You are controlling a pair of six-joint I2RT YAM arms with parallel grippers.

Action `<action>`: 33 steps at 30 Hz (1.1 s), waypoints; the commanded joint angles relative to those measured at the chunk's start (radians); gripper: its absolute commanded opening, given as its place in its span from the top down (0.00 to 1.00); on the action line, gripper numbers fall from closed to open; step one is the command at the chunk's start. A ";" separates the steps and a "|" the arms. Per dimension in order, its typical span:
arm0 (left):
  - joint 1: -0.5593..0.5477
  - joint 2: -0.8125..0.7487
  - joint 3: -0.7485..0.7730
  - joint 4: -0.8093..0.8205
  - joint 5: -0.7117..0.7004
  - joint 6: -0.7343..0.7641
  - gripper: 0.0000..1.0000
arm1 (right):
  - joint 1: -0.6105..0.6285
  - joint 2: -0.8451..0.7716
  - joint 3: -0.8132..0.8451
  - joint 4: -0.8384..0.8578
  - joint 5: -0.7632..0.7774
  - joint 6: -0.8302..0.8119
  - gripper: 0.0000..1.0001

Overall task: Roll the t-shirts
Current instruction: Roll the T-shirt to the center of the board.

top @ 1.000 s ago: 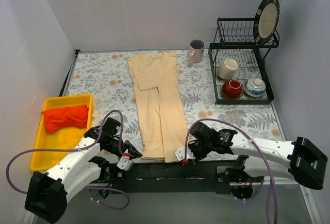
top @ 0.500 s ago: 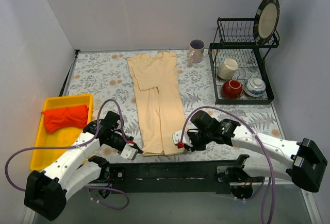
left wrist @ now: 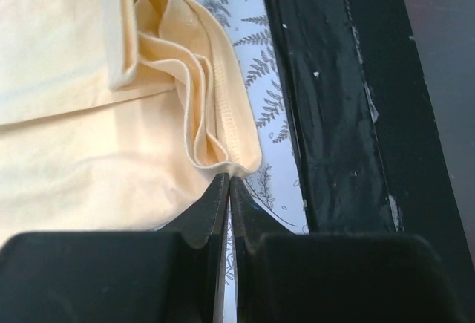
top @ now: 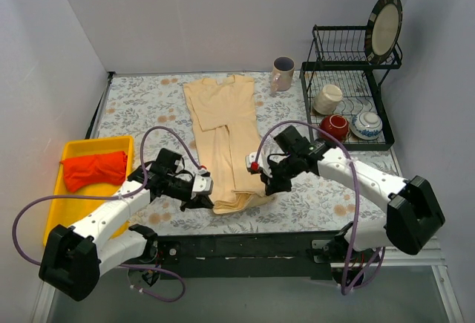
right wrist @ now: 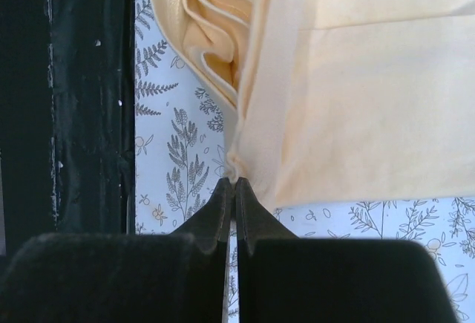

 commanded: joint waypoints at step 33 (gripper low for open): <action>-0.003 0.184 0.052 0.405 -0.449 -0.592 0.95 | -0.236 0.501 0.371 -0.144 -0.223 -0.214 0.99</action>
